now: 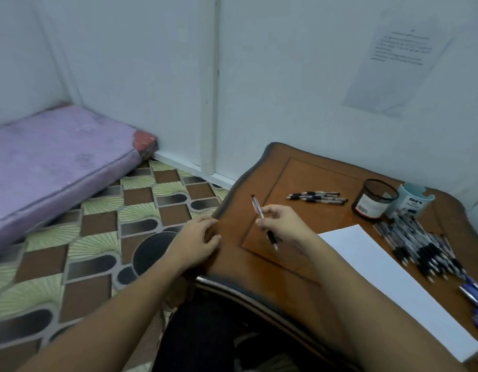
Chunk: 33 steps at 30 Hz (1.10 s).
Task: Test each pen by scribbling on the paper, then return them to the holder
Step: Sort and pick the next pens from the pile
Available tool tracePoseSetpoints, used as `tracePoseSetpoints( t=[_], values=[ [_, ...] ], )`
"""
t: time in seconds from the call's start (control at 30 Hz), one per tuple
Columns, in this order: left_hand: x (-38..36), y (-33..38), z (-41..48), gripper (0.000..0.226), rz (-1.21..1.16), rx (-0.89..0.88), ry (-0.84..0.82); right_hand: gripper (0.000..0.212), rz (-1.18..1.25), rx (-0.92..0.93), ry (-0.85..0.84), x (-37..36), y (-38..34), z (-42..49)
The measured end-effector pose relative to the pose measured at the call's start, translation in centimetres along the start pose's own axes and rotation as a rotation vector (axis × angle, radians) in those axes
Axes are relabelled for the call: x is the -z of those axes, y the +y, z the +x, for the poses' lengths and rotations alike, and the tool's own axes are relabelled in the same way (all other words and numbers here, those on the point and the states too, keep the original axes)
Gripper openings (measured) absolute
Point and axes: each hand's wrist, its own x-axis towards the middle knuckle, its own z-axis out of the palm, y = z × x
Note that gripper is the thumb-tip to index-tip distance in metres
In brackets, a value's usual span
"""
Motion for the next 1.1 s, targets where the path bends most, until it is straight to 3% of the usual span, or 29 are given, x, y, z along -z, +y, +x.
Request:
tracePoseSetpoints(
  t=[0.23,0.4,0.5,0.57,0.73,0.83,1.1],
  values=[
    [4.9,-9.0,-3.4,0.045,0.047,0.208,0.103,0.035,-0.091,0.033,-0.148,-11.5,-6.0,5.2],
    [5.8,-11.4,-4.1,0.05,0.005,0.273,0.13,0.02,-0.225,0.003,-0.13,-16.3,-7.2,7.8],
    [5.7,-11.7,-3.6,0.05,-0.01,0.269,0.127,0.042,-0.336,0.039,-0.129,-16.9,-6.9,8.4],
    [5.5,-11.3,-3.1,0.049,-0.019,0.255,0.121,0.05,-0.327,0.049,-0.138,-16.4,-6.4,8.5],
    [4.6,-8.0,-1.5,0.049,-0.062,0.18,0.12,0.029,-0.014,0.017,-0.159,-13.2,-4.7,7.6],
    [3.6,-5.3,-0.2,0.049,-0.074,0.103,0.116,0.017,0.011,0.058,-0.075,-10.0,-3.2,7.0],
    [-2.5,3.8,3.7,0.049,-0.102,-0.092,0.028,0.01,0.042,0.034,0.2,1.8,2.0,4.7]
  ],
)
